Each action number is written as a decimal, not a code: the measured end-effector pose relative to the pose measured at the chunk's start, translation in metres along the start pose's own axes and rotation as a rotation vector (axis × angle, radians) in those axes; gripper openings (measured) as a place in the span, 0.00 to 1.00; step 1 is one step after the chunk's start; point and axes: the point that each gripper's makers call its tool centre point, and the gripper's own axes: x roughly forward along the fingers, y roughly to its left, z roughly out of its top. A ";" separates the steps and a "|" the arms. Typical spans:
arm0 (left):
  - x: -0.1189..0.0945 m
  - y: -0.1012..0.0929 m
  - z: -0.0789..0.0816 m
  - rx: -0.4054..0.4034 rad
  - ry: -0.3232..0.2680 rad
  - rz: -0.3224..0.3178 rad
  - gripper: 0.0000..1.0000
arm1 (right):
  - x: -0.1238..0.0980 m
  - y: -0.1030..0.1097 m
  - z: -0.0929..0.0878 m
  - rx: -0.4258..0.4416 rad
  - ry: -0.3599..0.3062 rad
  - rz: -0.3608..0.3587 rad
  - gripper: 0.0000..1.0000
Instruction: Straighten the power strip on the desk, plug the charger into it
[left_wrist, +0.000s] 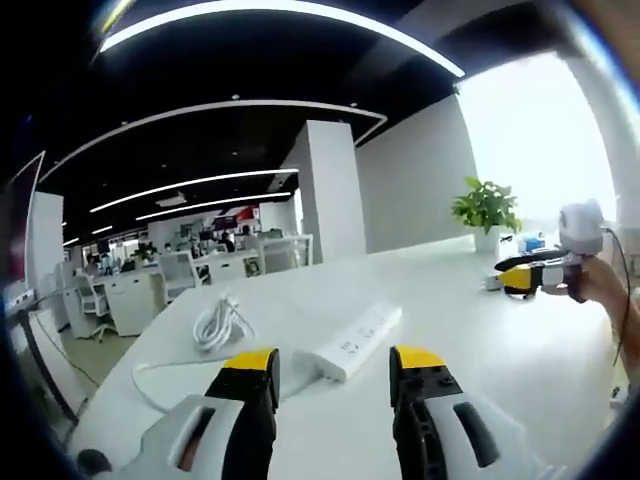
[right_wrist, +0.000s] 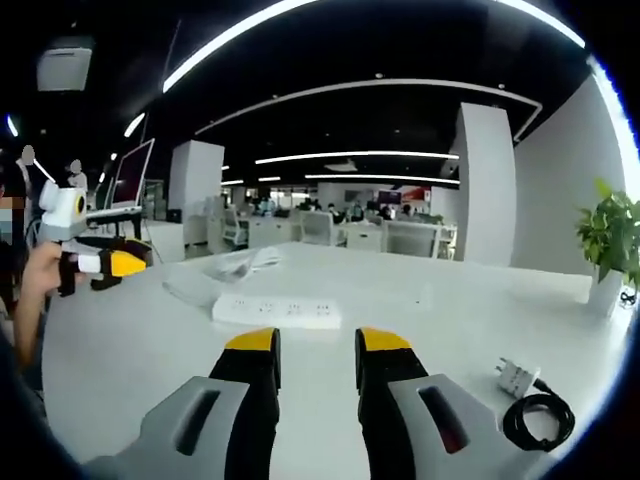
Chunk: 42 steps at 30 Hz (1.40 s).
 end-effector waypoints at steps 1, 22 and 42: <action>0.002 0.000 0.000 -0.001 0.000 -0.006 0.44 | 0.002 0.000 -0.001 0.001 0.002 0.004 0.29; 0.030 0.009 0.003 -0.035 0.027 -0.034 0.43 | 0.039 -0.001 -0.011 -0.015 0.050 0.092 0.29; 0.057 0.025 0.014 -0.080 0.022 -0.025 0.43 | 0.069 0.007 -0.019 0.016 0.092 0.180 0.29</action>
